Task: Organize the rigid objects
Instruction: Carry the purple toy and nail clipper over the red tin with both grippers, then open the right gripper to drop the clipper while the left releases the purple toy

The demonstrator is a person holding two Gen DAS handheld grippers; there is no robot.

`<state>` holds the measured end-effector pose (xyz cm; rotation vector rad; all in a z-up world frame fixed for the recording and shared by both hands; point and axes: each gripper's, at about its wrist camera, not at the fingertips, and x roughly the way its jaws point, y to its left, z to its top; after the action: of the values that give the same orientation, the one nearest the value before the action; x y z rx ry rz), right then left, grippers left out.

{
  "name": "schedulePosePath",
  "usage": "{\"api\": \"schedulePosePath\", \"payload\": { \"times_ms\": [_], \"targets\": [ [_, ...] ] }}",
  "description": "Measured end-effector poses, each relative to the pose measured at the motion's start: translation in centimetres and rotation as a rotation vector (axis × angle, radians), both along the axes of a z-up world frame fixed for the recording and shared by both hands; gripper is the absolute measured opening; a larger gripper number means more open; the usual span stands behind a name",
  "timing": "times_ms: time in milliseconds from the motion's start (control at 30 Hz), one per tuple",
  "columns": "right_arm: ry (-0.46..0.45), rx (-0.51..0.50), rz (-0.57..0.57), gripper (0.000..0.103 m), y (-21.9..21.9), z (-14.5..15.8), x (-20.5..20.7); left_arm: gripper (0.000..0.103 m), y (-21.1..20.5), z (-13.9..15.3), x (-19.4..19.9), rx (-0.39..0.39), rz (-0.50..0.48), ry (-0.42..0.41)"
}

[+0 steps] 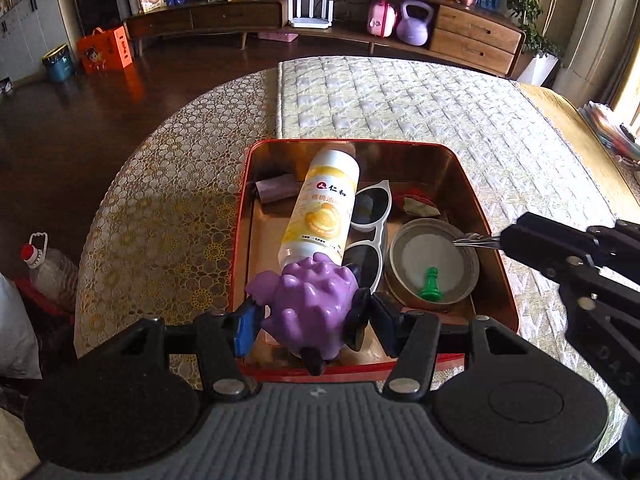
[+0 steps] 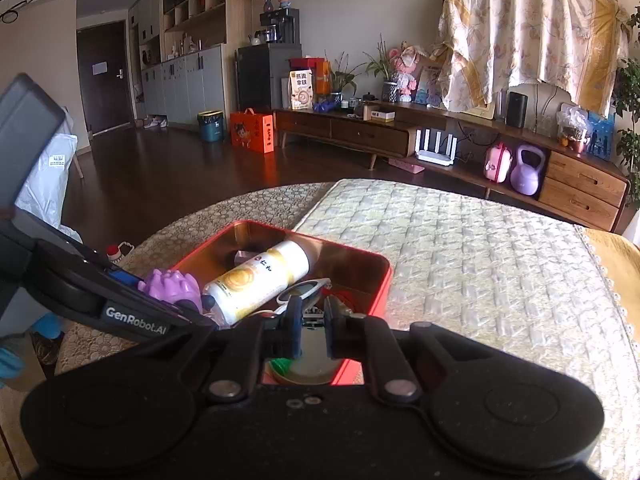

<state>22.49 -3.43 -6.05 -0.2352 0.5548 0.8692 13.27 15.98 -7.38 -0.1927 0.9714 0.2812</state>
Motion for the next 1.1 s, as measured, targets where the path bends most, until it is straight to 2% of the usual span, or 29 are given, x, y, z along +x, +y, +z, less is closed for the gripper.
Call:
{"api": "schedulePosePath", "payload": {
  "times_ms": [233, 567, 933, 1100],
  "targets": [
    [0.011, -0.042, 0.018, 0.011, 0.7, -1.9, -0.1, 0.057, 0.5, -1.1, 0.5, -0.017, -0.009, 0.012],
    [0.024, -0.133, 0.046, 0.011, 1.2, -2.6, -1.5, 0.057, 0.3, -1.7, 0.5, -0.020, -0.019, 0.008],
    [0.089, -0.096, 0.034, 0.012, 0.0, -1.9, -1.6, 0.058, -0.8, -1.1, -0.3, 0.015, -0.036, -0.022],
    [0.098, -0.066, 0.017, 0.014, -1.0, -1.2, -1.7, 0.068, -1.0, -0.6, -1.0, 0.011, -0.024, -0.049]
  ]
}}
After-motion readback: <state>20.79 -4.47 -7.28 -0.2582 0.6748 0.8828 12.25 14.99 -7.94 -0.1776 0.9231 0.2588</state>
